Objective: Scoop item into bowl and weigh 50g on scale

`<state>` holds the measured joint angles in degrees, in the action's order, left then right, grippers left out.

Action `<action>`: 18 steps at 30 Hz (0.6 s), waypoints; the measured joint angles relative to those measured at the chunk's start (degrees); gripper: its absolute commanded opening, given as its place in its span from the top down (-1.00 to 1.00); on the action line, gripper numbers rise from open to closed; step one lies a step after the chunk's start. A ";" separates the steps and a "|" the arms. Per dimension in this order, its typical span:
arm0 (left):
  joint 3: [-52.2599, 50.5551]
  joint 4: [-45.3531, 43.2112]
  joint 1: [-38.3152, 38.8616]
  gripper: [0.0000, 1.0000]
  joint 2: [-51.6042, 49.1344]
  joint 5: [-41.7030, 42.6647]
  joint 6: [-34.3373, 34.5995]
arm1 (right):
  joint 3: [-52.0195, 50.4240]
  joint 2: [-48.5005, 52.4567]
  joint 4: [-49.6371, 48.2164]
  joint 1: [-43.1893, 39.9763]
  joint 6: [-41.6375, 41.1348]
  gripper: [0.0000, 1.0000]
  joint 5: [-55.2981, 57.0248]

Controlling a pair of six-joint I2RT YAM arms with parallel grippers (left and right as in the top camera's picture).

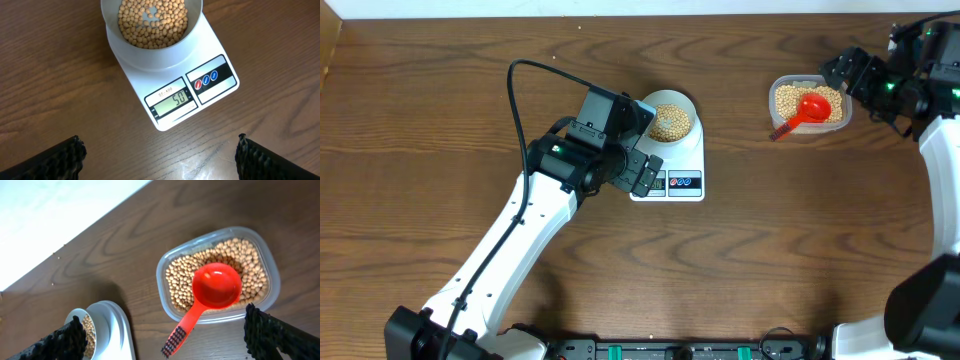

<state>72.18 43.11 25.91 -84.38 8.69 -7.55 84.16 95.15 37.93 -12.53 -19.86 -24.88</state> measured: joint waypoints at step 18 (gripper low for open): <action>0.00 0.00 0.00 -0.96 0.00 0.00 0.00 | -0.02 -16.59 3.74 0.00 8.48 -0.99 3.98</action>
<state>72.18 43.11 25.91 -84.38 8.69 -7.55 84.14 78.56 41.67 -12.53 -11.38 -20.91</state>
